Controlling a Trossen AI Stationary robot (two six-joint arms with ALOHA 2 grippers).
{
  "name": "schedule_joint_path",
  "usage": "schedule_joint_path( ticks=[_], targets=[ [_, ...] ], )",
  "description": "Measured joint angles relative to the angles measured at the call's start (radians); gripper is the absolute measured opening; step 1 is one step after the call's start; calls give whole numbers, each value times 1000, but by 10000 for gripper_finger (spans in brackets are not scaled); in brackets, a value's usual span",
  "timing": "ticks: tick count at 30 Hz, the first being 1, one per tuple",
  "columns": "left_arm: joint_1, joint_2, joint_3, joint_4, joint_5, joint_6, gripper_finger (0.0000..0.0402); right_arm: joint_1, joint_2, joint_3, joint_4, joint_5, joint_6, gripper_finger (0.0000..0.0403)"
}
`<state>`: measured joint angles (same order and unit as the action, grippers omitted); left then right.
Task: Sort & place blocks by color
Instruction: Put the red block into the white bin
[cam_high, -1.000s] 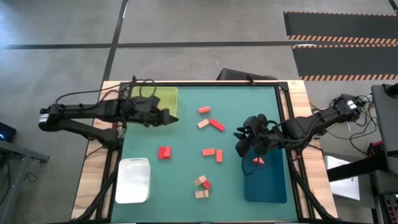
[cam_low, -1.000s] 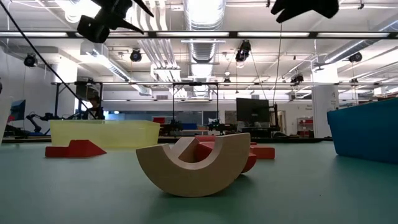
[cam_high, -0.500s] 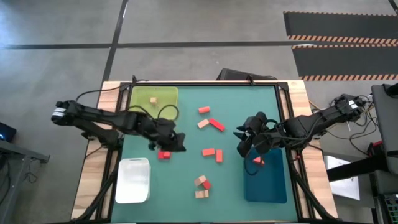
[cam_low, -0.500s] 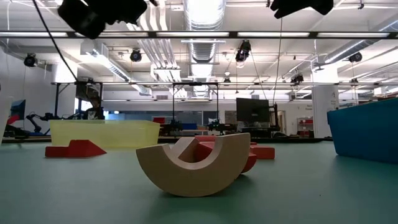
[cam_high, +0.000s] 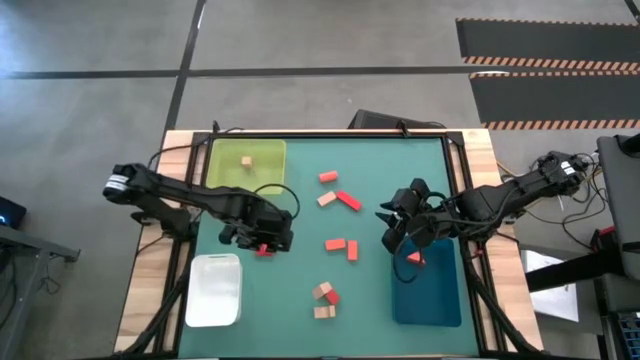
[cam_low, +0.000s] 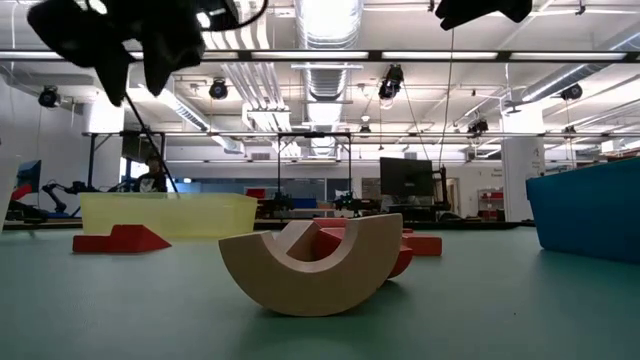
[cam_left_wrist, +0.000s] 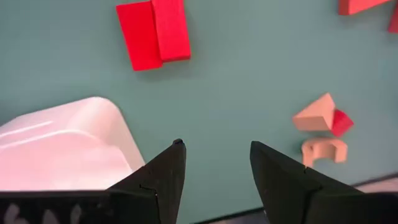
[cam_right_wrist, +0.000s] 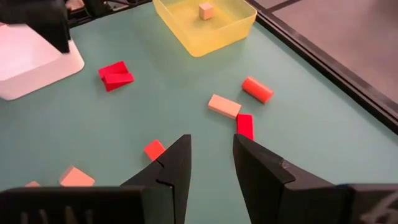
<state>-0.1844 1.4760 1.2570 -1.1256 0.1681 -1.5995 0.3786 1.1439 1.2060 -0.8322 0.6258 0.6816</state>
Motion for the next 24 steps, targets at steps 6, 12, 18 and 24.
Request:
schedule_joint_path(
  ticks=[6, 12, 18, 24],
  targets=[
    [2, 88, -24, 35, -65, 76, 164, 0, 0, 0, 0, 3, -2, 109],
    [6, 194, -25, 36, -110, 123, 164, 0, 0, 0, 0, 3, -1, 109],
    [8, 286, -27, 45, -124, 180, 164, 0, 0, 0, 0, 3, 5, 109],
    [8, 338, -28, 51, -153, 200, 164, 0, 0, 0, 0, 2, 10, 109]
  ],
)
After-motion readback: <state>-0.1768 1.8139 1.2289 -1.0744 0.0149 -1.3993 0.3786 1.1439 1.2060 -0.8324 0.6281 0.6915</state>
